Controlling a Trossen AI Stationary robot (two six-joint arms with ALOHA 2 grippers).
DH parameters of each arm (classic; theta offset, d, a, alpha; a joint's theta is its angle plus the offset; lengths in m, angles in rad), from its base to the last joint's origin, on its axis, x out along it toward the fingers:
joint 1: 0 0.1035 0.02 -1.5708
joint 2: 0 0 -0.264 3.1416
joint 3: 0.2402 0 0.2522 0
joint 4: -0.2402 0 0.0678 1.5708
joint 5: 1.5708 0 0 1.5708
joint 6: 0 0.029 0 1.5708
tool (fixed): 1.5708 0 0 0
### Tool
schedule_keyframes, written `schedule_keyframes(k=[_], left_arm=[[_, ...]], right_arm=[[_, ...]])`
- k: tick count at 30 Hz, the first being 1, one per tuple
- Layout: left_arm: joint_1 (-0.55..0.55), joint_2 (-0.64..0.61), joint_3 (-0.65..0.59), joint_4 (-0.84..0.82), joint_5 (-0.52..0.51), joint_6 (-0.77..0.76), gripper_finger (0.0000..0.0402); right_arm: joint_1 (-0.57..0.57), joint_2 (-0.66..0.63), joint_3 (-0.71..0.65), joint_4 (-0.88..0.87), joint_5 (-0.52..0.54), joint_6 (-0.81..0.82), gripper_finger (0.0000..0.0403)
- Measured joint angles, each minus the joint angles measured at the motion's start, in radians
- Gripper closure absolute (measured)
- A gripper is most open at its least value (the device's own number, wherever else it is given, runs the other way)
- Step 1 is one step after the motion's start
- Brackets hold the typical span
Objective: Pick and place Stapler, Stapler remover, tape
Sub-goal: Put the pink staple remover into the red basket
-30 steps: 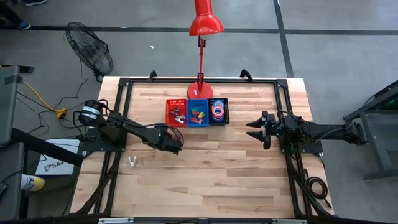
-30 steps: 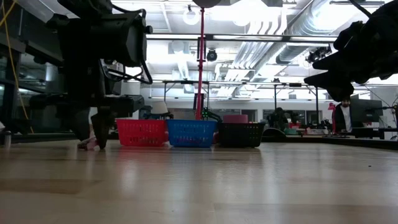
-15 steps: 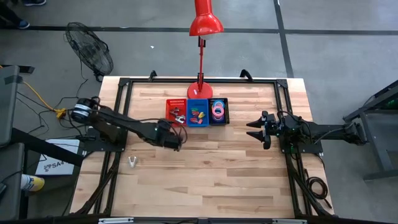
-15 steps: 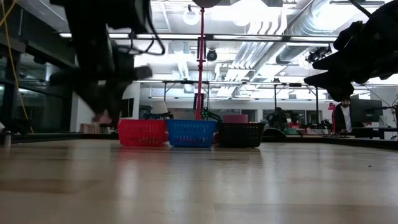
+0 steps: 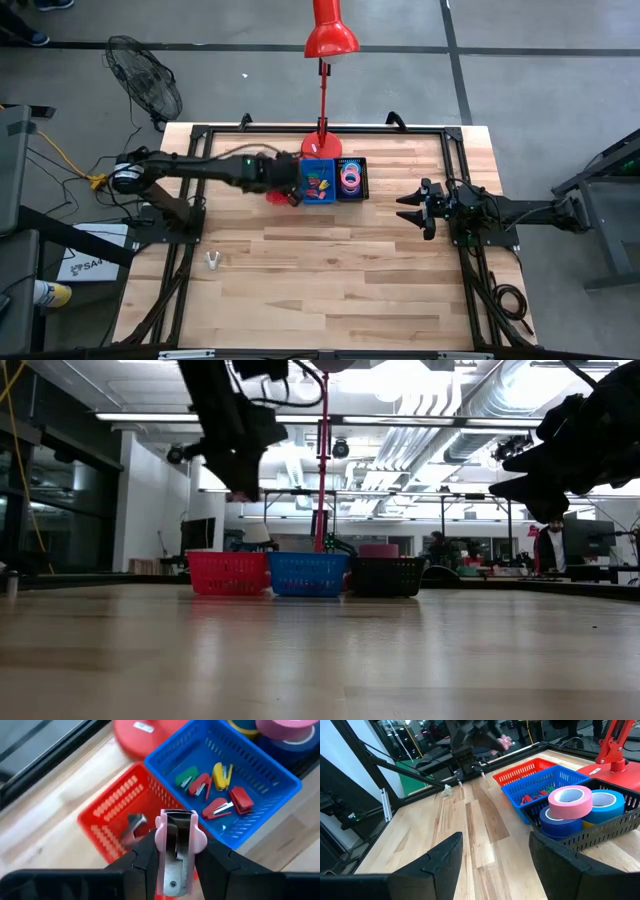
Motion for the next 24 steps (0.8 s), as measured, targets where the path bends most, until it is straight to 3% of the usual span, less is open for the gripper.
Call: schedule_keyframes(k=[9, 13, 19, 24], left_arm=[[0.172, 0.084, -0.002, 0.069, 0.242, 0.374, 0.0299], [0.223, 0.134, -0.008, 0.061, 0.301, 0.510, 0.0299], [0.270, 0.185, -0.008, 0.020, 0.451, 0.616, 0.0299], [0.265, 0.224, -0.008, 0.008, 0.514, 0.716, 0.0299]], right_arm=[[0.000, 0.001, 0.000, 0.000, 0.000, 0.000, 0.0182], [0.000, 0.004, 0.000, 0.000, 0.000, 0.000, 0.0182], [0.000, 0.006, 0.000, 0.000, 0.000, 0.000, 0.0182], [0.000, 0.006, 0.000, 0.000, 0.000, 0.000, 0.0182]])
